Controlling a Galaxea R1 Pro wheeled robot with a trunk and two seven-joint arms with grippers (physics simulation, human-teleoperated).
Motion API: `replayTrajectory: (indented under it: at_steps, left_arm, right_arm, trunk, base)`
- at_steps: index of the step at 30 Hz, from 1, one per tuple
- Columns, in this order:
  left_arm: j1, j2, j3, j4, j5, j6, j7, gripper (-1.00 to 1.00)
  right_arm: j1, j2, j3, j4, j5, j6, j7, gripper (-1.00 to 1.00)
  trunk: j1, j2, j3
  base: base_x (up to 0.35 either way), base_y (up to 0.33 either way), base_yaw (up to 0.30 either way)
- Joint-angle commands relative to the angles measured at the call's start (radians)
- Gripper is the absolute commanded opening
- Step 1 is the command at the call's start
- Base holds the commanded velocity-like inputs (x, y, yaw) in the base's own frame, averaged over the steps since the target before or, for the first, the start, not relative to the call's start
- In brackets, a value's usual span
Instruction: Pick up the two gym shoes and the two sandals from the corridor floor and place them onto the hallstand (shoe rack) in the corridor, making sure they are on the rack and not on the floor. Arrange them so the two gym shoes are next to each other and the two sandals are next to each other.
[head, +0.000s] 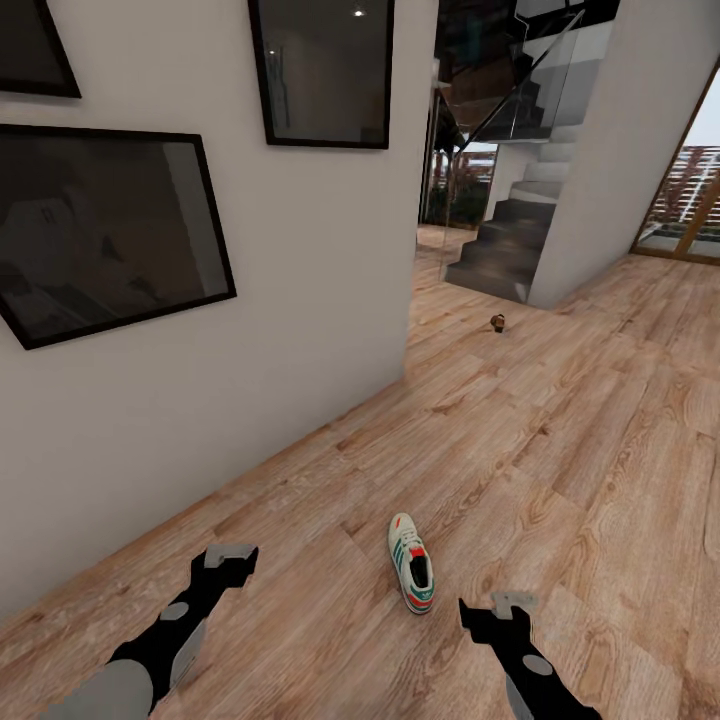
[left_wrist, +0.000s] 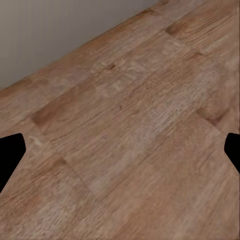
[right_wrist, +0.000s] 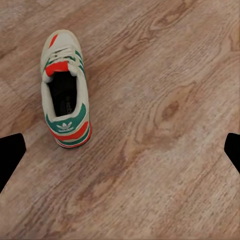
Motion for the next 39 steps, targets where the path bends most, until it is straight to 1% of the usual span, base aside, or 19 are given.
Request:
replayTrajectory:
  at_steps: [1,5,9,14,18,19,23,32,39]
  left_arm:
    - [-0.015,-0.002,0.009,0.001,-0.010,0.012,-0.015,1.00]
    - [-0.067,-0.015,0.008,0.001,-0.013,0.071,-0.046,1.00]
    - [-0.111,-0.035,0.006,0.001,-0.029,0.129,-0.063,1.00]
    - [-0.154,-0.063,-0.008,0.001,-0.079,0.189,-0.070,1.00]
    - [-0.182,-0.084,-0.016,0.000,-0.119,0.219,-0.072,1.00]
    - [-0.196,-0.093,-0.018,-0.001,-0.135,0.227,-0.073,1.00]
    - [-0.221,-0.106,-0.021,-0.004,-0.154,0.237,-0.073,1.00]
    - [-0.232,-0.113,-0.024,-0.013,-0.165,0.240,-0.072,1.00]
    - [-0.228,-0.114,-0.022,-0.015,-0.166,0.240,-0.074,1.00]
  right_arm:
    - [0.000,0.009,-0.008,-0.013,0.009,0.015,0.003,1.00]
    - [-0.001,0.031,-0.008,-0.054,0.009,0.061,0.001,1.00]
    - [-0.008,0.042,-0.008,-0.073,0.009,0.081,-0.001,1.00]
    - [-0.016,0.048,-0.008,-0.080,0.009,0.091,-0.002,1.00]
    - [-0.019,0.050,-0.007,-0.078,0.009,0.092,0.002,1.00]
    - [-0.019,0.050,-0.006,-0.077,0.009,0.092,0.003,1.00]
    - [-0.020,0.049,-0.006,-0.064,0.010,0.089,0.006,1.00]
    - [-0.020,0.049,-0.006,-0.025,0.010,0.087,0.007,1.00]
    - [-0.020,0.049,-0.006,-0.012,0.009,0.087,0.006,1.00]
  trunk:
    - [0.000,0.000,-0.001]
    - [0.000,0.000,-0.001]
    - [0.000,0.000,-0.001]
    - [0.000,0.000,-0.001]
    - [0.000,0.000,-0.001]
    - [0.000,0.000,-0.001]
    - [0.000,0.000,-0.001]
    - [0.000,0.000,-0.001]
    - [0.000,0.000,-0.001]
  base:
    - [0.000,0.000,0.000]
    - [0.000,0.000,0.000]
    - [0.000,0.000,0.000]
    - [0.000,0.000,0.000]
    - [0.000,0.000,0.000]
    - [0.000,0.000,0.000]
    - [0.000,0.000,0.000]
    - [0.003,0.000,0.000]
    - [0.273,0.000,0.000]
